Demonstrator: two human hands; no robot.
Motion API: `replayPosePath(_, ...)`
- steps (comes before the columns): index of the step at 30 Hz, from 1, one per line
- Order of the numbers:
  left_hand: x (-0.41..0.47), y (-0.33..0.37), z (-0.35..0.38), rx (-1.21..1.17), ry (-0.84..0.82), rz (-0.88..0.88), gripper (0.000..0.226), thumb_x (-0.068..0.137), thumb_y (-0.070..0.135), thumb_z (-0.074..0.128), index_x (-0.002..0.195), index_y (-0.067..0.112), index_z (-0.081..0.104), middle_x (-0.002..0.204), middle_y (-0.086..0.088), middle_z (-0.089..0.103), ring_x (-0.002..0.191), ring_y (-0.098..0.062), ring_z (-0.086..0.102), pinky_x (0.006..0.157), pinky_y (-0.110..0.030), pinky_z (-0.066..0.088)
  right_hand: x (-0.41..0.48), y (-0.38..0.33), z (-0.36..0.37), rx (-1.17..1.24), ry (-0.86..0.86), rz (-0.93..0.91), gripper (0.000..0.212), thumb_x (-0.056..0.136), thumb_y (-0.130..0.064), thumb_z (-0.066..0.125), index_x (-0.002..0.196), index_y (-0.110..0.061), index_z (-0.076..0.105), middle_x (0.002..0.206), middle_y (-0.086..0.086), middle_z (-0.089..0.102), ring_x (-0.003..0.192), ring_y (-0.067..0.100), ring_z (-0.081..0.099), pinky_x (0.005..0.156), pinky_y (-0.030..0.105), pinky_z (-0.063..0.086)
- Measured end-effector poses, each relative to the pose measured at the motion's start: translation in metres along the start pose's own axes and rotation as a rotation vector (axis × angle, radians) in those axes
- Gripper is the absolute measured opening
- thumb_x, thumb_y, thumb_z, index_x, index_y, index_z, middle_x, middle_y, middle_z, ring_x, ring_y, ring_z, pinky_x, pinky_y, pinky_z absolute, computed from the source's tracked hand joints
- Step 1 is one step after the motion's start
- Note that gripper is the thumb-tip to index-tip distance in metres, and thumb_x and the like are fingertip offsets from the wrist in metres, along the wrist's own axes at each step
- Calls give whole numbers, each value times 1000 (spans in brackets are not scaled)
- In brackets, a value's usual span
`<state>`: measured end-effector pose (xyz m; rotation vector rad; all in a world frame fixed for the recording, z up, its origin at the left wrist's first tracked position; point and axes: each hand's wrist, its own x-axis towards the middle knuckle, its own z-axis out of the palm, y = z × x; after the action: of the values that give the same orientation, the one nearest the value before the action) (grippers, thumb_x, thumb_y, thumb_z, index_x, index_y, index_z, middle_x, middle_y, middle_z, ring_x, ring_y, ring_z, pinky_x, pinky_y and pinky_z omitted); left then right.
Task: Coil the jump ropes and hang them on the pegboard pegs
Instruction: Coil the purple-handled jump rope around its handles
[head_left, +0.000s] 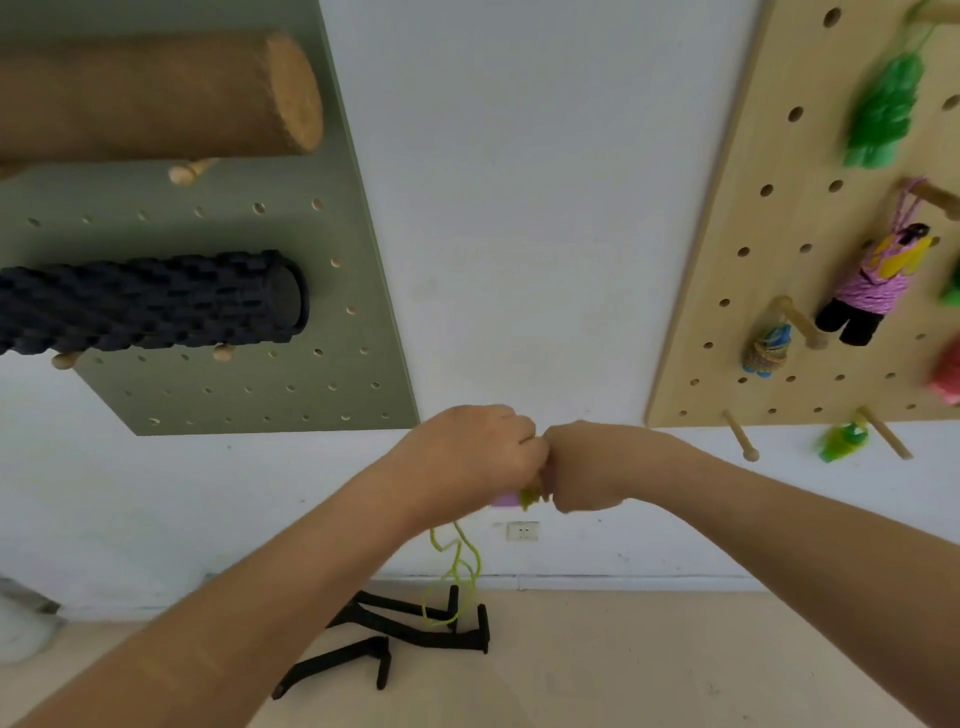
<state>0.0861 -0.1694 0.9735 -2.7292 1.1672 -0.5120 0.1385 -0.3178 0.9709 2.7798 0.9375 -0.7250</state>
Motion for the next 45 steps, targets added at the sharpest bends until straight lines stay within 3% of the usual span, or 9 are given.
replayPosePath(5, 4, -14, -14, -581, -106, -384, 19, 88, 33, 60, 97, 23, 73, 89, 10, 71, 86, -9, 63, 78, -30, 50, -20, 7, -17, 229, -122, -101, 27, 81, -14, 60, 60, -14, 42, 54, -1, 45, 52, 20, 41, 48, 24, 34)
replayPosePath(13, 4, -19, -21, -1151, 69, -658, 12, 86, 18, 68, 78, 24, 75, 72, 8, 72, 70, -6, 63, 69, -20, 49, -57, 28, -37, 857, 343, -230, 54, 92, -46, 57, 70, 2, 65, 53, 10, 45, 47, 21, 39, 45, 22, 31)
replayPosePath(19, 9, -9, -22, -1677, 76, -667, 25, 90, 25, 59, 71, 14, 73, 71, -3, 68, 65, -14, 63, 61, -23, 51, -68, 26, -33, 1052, 567, -231, 51, 94, -33, 59, 70, 12, 62, 44, 7, 37, 36, 15, 29, 37, 16, 23)
replayPosePath(24, 18, 18, -3, -1938, 234, -1085, 47, 97, 7, 42, 58, 15, 68, 54, 2, 64, 46, -9, 60, 47, -19, 49, -65, 29, -25, 1212, 636, -228, 45, 95, -25, 60, 69, 12, 64, 48, 9, 40, 40, 17, 30, 38, 19, 26)
replayPosePath(28, 27, 39, 17, -2299, 475, -1306, 28, 99, 17, 40, 78, 5, 53, 44, 0, 51, 35, -13, 48, 38, -21, 38, -56, 31, -13, 1320, 693, -199, 49, 96, -22, 58, 70, 20, 52, 50, 9, 34, 41, 17, 27, 39, 20, 23)
replayPosePath(31, 43, 57, 29, -2073, 471, -1138, 24, 91, 23, 51, 71, 12, 55, 50, 0, 36, 42, -10, 27, 45, -22, 17, -48, 35, -7, 1388, 780, -107, 48, 96, -21, 57, 69, 18, 50, 45, 5, 36, 38, 17, 28, 38, 19, 24)
replayPosePath(35, 55, 90, 40, -1633, 424, -1128, 27, 103, 31, 35, 97, 16, 56, 59, -2, 50, 47, -13, 34, 45, -24, 29, -34, 57, -8, 1405, 1001, 69, 49, 97, -25, 55, 61, 6, 45, 47, 5, 35, 40, 19, 33, 41, 24, 30)
replayPosePath(40, 69, 102, 47, -458, 100, -863, 14, 97, 35, 47, 107, 25, 46, 74, 5, 63, 63, -17, 59, 56, -32, 44, -27, 90, 6, 949, 1168, 191, 46, 100, -26, 49, 59, -6, 45, 49, 1, 38, 45, 13, 31, 43, 19, 28)
replayPosePath(45, 98, 95, 33, 133, 66, -495, 25, 71, 28, 81, 63, 18, 59, 44, 5, 48, 32, -16, 44, 38, -20, 21, -23, 119, 15, 570, 1232, 104, 41, 98, -19, 53, 60, -11, 39, 47, -9, 27, 42, 10, 26, 43, 20, 17)
